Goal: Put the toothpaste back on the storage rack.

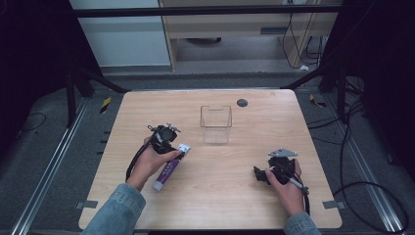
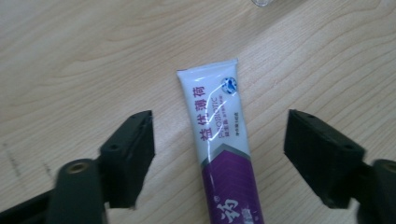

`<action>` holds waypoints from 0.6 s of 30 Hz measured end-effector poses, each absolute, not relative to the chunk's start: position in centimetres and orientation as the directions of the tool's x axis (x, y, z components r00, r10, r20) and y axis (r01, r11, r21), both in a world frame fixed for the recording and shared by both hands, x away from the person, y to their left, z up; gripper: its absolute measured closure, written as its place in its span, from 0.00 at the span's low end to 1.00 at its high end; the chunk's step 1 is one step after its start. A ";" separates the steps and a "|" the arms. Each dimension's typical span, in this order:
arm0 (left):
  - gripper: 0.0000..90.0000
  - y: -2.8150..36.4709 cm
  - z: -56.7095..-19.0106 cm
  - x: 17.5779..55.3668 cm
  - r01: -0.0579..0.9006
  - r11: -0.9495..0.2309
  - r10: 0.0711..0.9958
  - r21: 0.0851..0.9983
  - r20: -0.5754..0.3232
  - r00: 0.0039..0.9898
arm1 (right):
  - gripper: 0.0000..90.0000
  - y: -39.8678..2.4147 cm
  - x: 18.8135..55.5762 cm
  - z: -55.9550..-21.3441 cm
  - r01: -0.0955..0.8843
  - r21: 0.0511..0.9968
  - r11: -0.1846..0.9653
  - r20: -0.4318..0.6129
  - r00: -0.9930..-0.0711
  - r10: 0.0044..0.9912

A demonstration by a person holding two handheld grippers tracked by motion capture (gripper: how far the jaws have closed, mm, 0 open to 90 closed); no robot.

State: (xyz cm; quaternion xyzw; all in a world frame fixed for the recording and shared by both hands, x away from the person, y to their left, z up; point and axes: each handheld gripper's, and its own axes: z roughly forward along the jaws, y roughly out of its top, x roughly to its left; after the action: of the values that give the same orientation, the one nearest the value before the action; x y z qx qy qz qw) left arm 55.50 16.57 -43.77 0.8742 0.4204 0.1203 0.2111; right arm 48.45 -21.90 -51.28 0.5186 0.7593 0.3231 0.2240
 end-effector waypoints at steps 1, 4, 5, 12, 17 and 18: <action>0.36 16.5 -44.0 55.6 0.688 -0.562 0.784 0.459 0.029 0.621 | 0.00 -21.9 48.5 -51.3 0.642 0.723 0.253 -0.006 -0.361 0.932; 0.41 16.3 -44.6 56.2 0.708 -0.558 0.789 0.432 0.013 0.614 | 0.00 -21.9 48.5 -51.3 0.642 0.723 0.253 -0.006 -0.361 0.932; 0.42 16.2 -44.6 56.3 0.713 -0.551 0.793 0.433 0.007 0.609 | 0.00 -21.9 48.5 -51.3 0.643 0.723 0.253 -0.005 -0.361 0.933; 0.41 15.8 -45.7 56.5 0.726 -0.564 0.794 0.393 0.015 0.608 | 0.00 -21.9 48.5 -51.3 0.642 0.723 0.253 -0.006 -0.361 0.932; 0.47 15.7 -46.2 56.5 0.723 -0.569 0.792 0.391 0.024 0.610 | 0.00 -21.9 48.5 -51.3 0.642 0.723 0.253 -0.006 -0.361 0.932; 0.50 15.8 -46.1 56.5 0.724 -0.563 0.796 0.398 0.023 0.605 | 0.00 -21.9 48.5 -51.3 0.643 0.723 0.253 -0.005 -0.361 0.932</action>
State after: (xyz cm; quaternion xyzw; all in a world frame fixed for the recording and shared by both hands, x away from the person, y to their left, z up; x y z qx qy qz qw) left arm 56.51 15.78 -46.13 0.8782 0.4327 0.1004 0.1774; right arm 48.45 -21.89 -51.28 0.5187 0.7591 0.3231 0.2244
